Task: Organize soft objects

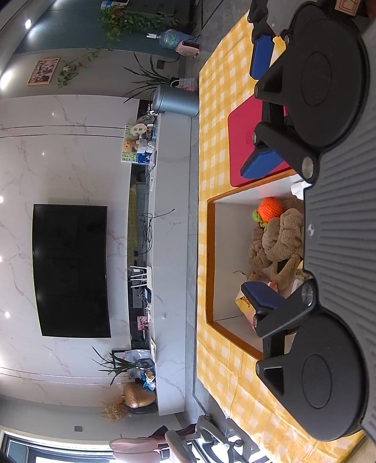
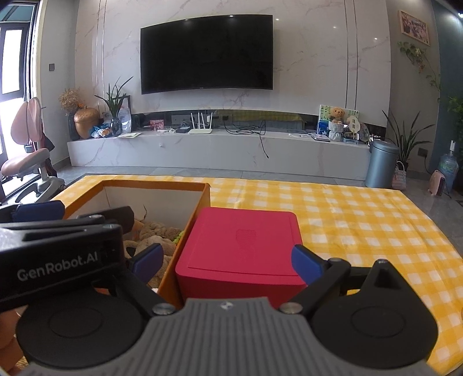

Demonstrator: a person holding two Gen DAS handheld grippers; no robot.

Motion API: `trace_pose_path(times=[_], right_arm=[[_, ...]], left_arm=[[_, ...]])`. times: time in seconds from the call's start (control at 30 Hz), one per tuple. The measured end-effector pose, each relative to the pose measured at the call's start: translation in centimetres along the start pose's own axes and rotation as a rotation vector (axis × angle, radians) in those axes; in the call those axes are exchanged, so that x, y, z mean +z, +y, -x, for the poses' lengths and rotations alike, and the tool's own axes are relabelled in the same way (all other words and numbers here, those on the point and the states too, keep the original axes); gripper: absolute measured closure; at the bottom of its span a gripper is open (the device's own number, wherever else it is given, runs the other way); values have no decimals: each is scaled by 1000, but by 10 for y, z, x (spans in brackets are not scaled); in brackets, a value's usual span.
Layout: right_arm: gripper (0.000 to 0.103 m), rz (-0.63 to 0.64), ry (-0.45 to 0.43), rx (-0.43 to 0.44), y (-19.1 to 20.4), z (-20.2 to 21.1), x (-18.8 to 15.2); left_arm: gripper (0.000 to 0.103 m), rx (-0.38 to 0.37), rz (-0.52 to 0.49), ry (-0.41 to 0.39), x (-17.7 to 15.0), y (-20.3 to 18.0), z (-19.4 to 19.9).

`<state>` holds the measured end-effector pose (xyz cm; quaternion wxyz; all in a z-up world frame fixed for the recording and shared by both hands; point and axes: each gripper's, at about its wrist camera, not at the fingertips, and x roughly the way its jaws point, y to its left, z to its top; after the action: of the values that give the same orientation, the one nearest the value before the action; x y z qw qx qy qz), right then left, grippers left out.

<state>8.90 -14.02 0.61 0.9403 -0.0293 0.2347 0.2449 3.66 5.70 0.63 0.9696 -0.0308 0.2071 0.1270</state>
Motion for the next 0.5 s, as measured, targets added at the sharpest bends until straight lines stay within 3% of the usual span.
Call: trace_pose_path(times=[0.2, 0.5], right_arm=[[10, -12, 1, 5, -2, 0, 1], [10, -10, 32, 7, -2, -4, 3]], left_arm=[[8, 18, -24, -29, 2, -3, 3], [8, 16, -21, 0, 2, -1, 0]])
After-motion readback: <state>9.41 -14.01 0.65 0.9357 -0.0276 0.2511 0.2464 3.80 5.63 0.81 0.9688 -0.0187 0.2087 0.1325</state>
